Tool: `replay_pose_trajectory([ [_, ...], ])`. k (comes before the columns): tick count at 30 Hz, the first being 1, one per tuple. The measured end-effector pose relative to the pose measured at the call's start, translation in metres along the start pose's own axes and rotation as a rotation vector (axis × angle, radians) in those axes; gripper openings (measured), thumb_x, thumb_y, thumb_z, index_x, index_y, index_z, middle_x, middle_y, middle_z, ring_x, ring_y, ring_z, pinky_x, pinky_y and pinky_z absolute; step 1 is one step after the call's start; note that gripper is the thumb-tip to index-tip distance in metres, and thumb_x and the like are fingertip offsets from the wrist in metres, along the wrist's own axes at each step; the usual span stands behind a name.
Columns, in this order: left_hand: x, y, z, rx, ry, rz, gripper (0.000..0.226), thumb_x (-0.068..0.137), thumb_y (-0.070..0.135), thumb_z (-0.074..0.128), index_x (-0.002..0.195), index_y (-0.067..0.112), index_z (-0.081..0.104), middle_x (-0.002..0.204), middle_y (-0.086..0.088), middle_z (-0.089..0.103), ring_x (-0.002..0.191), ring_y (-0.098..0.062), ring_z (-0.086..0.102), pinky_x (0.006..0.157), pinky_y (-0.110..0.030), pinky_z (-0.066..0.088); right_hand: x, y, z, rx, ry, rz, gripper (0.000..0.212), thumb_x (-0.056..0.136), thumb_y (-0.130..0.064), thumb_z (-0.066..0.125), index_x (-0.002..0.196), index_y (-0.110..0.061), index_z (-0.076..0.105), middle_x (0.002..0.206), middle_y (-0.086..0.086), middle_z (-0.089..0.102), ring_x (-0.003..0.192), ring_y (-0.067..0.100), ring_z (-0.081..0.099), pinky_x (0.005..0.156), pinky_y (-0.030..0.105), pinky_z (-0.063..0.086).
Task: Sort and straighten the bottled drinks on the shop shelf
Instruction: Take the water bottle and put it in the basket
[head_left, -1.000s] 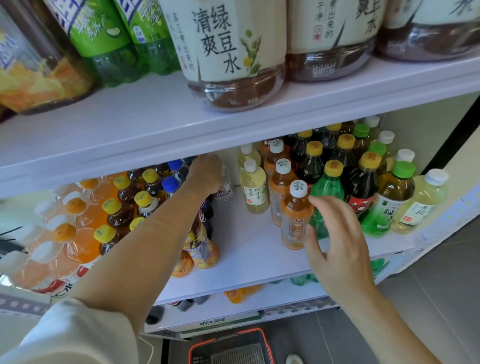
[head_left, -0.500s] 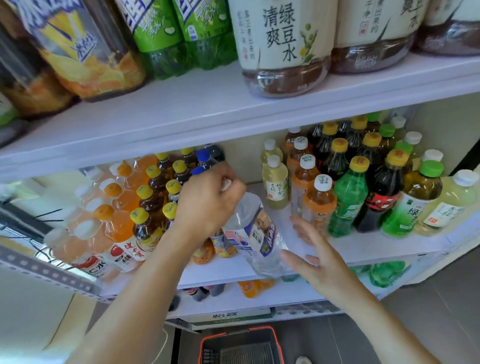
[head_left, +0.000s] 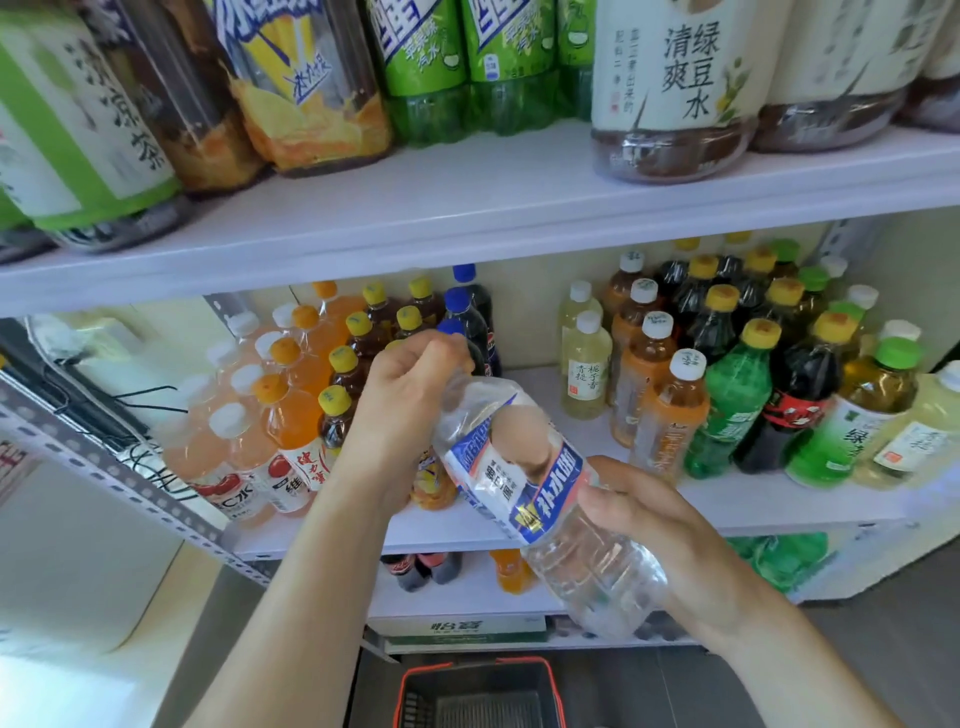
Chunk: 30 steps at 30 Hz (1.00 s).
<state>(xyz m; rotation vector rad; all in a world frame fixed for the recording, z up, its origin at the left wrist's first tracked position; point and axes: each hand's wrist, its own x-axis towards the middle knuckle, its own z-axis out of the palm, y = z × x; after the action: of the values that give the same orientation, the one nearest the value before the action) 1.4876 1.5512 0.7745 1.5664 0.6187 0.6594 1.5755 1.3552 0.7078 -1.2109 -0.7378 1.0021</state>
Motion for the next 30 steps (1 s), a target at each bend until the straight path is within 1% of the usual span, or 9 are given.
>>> replay_pose_trajectory([
  [3,-0.004,-0.004,-0.004,-0.032,-0.155,0.009,0.019,0.083,0.046,0.064,0.085,0.028,0.068,0.081,-0.001,0.065,0.077,-0.020,0.063,0.073,-0.037,0.050,-0.003,-0.004,0.008,-0.068,0.126,-0.068,0.042,0.069,-0.047,0.073,0.105,-0.026,0.070,0.104,0.006,0.074,0.099,0.019,0.068,0.082,0.025,0.052],
  [5,-0.007,-0.015,-0.006,-0.047,-0.218,0.010,0.046,0.078,0.052,0.071,0.112,0.021,0.062,0.106,-0.005,0.071,0.102,-0.024,0.068,0.087,-0.041,0.054,-0.006,-0.007,0.010,-0.153,0.220,-0.138,0.045,0.066,-0.051,0.076,0.107,-0.036,0.067,0.106,-0.001,0.073,0.104,0.015,0.066,0.087,0.030,0.051],
  [7,-0.013,-0.025,-0.009,-0.133,-0.284,0.007,0.080,0.068,0.055,0.082,0.131,0.014,0.052,0.125,-0.012,0.066,0.120,-0.032,0.060,0.098,-0.047,0.050,-0.009,-0.010,0.012,-0.199,0.301,-0.181,0.051,0.059,-0.053,0.079,0.107,-0.047,0.064,0.107,-0.011,0.072,0.103,0.004,0.066,0.081,0.019,0.052],
  [9,-0.023,-0.033,-0.007,-0.191,-0.372,0.013,0.093,0.065,0.051,0.086,0.139,0.013,0.045,0.131,-0.014,0.062,0.125,-0.034,0.057,0.098,-0.047,0.050,-0.011,-0.012,0.014,-0.231,0.361,-0.218,0.058,0.056,-0.051,0.082,0.111,-0.045,0.064,0.109,-0.018,0.071,0.103,-0.002,0.065,0.079,0.009,0.049],
  [11,-0.031,-0.041,0.003,-0.222,-0.390,0.012,0.088,0.068,0.043,0.086,0.138,0.009,0.047,0.131,-0.018,0.062,0.123,-0.036,0.057,0.096,-0.049,0.052,-0.011,-0.011,0.016,-0.291,0.419,-0.266,0.064,0.056,-0.046,0.086,0.115,-0.037,0.063,0.109,-0.020,0.070,0.101,-0.007,0.064,0.077,0.004,0.046],
  [15,-0.035,-0.048,0.016,-0.420,-0.323,-0.020,0.093,0.061,0.036,0.091,0.132,-0.006,0.049,0.127,-0.033,0.058,0.120,-0.049,0.054,0.102,-0.064,0.042,-0.009,-0.008,0.022,-0.435,0.494,-0.340,0.068,0.059,-0.039,0.086,0.121,-0.034,0.061,0.115,-0.019,0.064,0.107,0.000,0.061,0.083,0.009,0.047],
  [22,-0.030,-0.044,0.014,-0.532,-0.384,-0.047,0.082,0.070,0.024,0.086,0.130,-0.014,0.044,0.112,-0.019,0.067,0.105,-0.033,0.063,0.089,-0.044,0.053,-0.004,-0.001,0.026,-0.715,0.555,-0.493,0.069,0.063,-0.038,0.084,0.126,-0.027,0.058,0.116,-0.021,0.052,0.109,-0.011,0.051,0.086,-0.002,0.034],
  [27,-0.027,-0.042,0.014,-0.473,-0.355,-0.036,0.087,0.066,0.027,0.089,0.133,-0.006,0.046,0.118,-0.027,0.062,0.112,-0.043,0.058,0.094,-0.058,0.048,-0.001,0.004,0.017,-0.642,0.555,-0.477,0.068,0.064,-0.042,0.083,0.125,-0.032,0.056,0.119,-0.027,0.052,0.111,-0.011,0.052,0.086,-0.001,0.036],
  [30,-0.026,-0.044,0.017,-0.405,-0.317,-0.061,0.089,0.063,0.034,0.091,0.134,0.000,0.048,0.123,-0.031,0.061,0.118,-0.051,0.055,0.097,-0.061,0.047,0.001,0.001,0.011,-0.438,0.475,-0.376,0.060,0.065,-0.049,0.081,0.121,-0.038,0.061,0.119,-0.020,0.063,0.111,-0.002,0.060,0.085,0.006,0.043],
])
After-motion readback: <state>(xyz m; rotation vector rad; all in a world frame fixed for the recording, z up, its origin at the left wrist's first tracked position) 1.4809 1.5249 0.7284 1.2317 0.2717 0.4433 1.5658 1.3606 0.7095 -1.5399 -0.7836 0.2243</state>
